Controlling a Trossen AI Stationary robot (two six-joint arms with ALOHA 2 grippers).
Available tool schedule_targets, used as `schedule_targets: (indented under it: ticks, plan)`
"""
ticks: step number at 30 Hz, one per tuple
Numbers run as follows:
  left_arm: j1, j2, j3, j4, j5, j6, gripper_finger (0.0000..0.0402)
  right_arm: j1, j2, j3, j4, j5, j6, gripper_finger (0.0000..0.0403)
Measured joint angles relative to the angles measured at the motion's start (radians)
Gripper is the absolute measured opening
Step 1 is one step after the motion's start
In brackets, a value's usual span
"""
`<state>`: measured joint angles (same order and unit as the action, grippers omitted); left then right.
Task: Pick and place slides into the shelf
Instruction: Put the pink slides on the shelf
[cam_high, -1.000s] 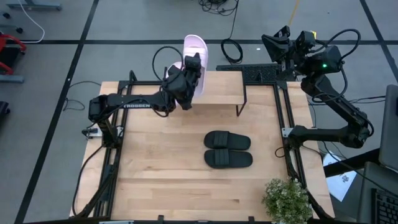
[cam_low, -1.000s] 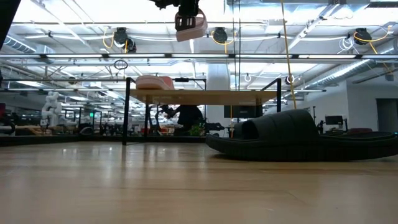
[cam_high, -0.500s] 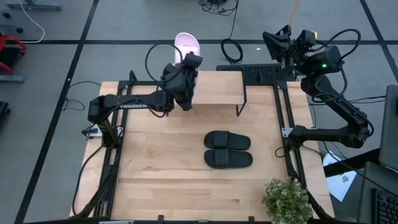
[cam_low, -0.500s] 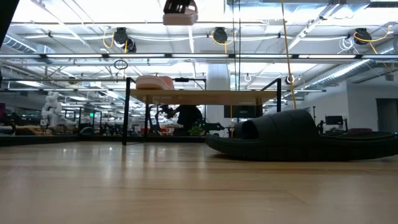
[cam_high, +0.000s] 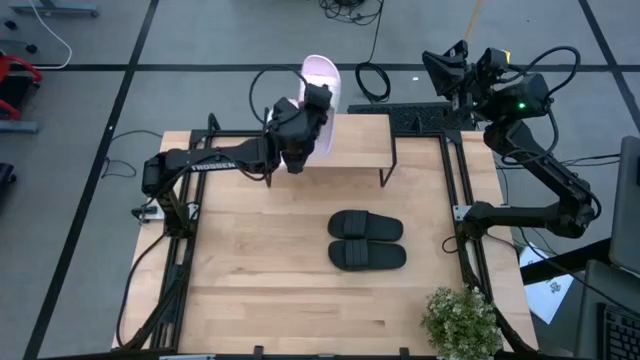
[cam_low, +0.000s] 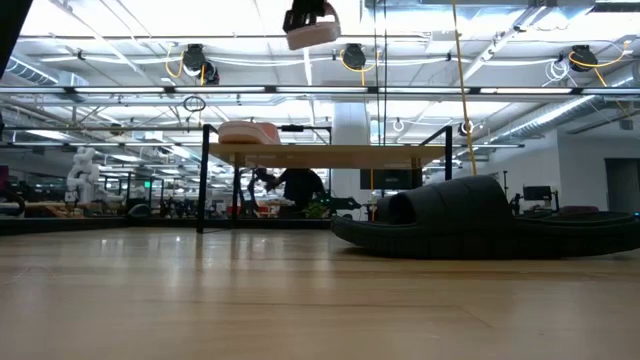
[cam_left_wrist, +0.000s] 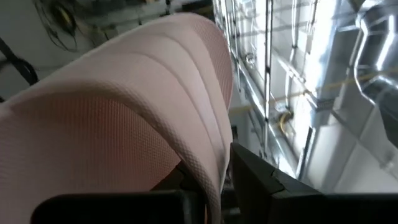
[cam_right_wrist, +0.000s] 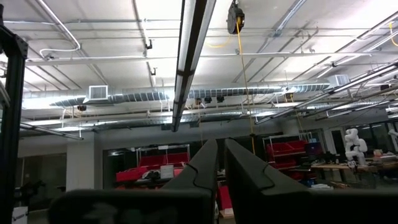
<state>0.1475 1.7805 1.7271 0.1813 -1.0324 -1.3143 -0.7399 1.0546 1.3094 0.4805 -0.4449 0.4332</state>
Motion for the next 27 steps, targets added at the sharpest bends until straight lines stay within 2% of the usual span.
schedule_targets:
  ticks: [4,15,19,23,27]
  plan:
    - [-0.002,0.000,0.000,0.000,0.071,0.025,0.0063,0.000,0.000,0.000,0.000,0.000,0.000,0.0022]
    - [-0.007,0.000,0.000,0.010,0.146,-0.004,0.0063,0.000,0.000,0.000,0.000,-0.001,0.000,0.0022]
    - [-0.003,0.000,0.000,0.002,0.141,0.026,0.0063,0.000,0.000,0.000,0.000,-0.001,0.000,0.0022]
    - [0.000,0.000,0.000,-0.008,0.111,-0.079,0.0063,0.000,0.000,0.000,0.000,-0.001,0.000,0.0022]
    - [-0.001,0.000,0.001,-0.020,0.084,-0.113,0.0063,0.000,0.000,0.000,0.000,-0.001,0.000,0.0022]
